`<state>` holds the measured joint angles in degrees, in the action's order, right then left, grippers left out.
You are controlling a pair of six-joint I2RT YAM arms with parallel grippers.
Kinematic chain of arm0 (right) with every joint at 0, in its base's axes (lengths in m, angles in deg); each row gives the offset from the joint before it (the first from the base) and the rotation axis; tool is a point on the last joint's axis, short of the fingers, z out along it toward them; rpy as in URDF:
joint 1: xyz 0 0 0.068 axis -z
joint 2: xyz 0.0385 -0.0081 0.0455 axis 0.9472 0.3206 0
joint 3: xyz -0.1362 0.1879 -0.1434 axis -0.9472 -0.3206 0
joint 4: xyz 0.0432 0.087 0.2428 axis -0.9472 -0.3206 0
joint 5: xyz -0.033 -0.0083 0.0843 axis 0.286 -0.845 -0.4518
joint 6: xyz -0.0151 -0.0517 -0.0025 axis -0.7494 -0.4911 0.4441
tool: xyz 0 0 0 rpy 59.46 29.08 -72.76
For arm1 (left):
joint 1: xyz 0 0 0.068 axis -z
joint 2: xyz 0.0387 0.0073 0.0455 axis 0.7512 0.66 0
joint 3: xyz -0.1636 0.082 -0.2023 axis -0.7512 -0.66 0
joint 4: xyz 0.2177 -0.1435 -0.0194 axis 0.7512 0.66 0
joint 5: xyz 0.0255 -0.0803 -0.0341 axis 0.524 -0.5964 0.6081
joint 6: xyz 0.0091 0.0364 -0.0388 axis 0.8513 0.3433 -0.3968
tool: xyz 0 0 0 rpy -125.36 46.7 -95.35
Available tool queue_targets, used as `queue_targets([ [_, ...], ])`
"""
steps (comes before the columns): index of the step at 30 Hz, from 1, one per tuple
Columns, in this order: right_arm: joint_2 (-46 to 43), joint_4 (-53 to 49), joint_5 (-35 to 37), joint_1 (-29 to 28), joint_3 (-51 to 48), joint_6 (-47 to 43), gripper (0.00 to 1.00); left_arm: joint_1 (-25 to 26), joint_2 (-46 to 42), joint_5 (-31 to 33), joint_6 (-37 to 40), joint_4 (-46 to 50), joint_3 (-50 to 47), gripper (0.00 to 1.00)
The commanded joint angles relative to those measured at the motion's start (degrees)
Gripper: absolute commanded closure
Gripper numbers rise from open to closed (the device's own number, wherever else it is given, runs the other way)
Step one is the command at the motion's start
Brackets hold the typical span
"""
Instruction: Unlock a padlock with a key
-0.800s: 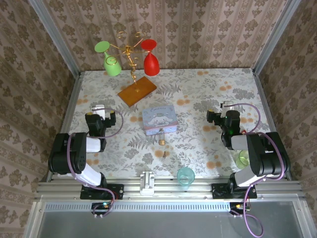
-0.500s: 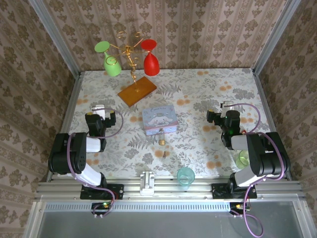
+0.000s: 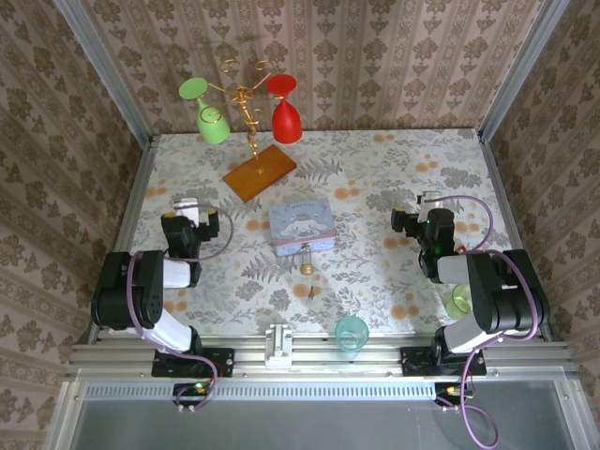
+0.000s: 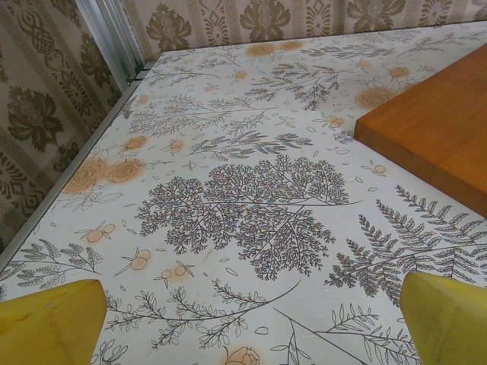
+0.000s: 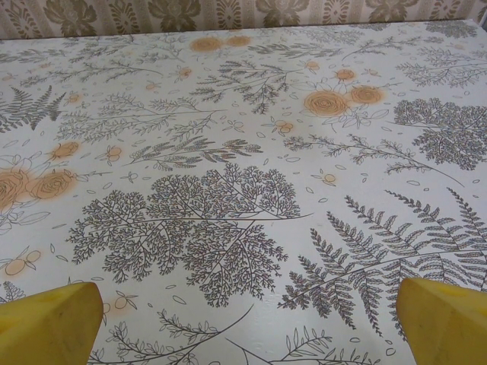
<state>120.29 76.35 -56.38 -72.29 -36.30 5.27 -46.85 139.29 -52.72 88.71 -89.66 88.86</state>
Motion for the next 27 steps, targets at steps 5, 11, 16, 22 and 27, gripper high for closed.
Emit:
queue_targets([
  [5, 0.17, 0.76, -0.87, 0.11, 0.75, -0.99, 0.00, -0.26, -0.08, -0.80, -0.18, 0.82, 0.83, 0.00],
  [11, -8.10, -11.86, -1.52, -2.09, 4.41, -3.84, 0.00, -0.86, -11.43, 9.53, -4.61, 8.29, -0.48, 0.00],
  [16, -16.84, -19.93, -0.77, -4.89, 5.97, -3.14, 0.00, -0.62, -24.70, 8.49, -9.32, 21.04, 2.00, 0.00],
  [22, -22.67, -39.63, -0.33, -13.52, 14.59, -0.38, 0.00, -0.19, -32.64, -1.29, -25.40, 36.37, 5.60, 0.00],
  [27, -22.79, -58.24, 3.12, -26.08, 25.18, 1.02, 0.02, 2.21, -37.26, -18.92, -30.88, 49.18, 9.07, 0.00],
])
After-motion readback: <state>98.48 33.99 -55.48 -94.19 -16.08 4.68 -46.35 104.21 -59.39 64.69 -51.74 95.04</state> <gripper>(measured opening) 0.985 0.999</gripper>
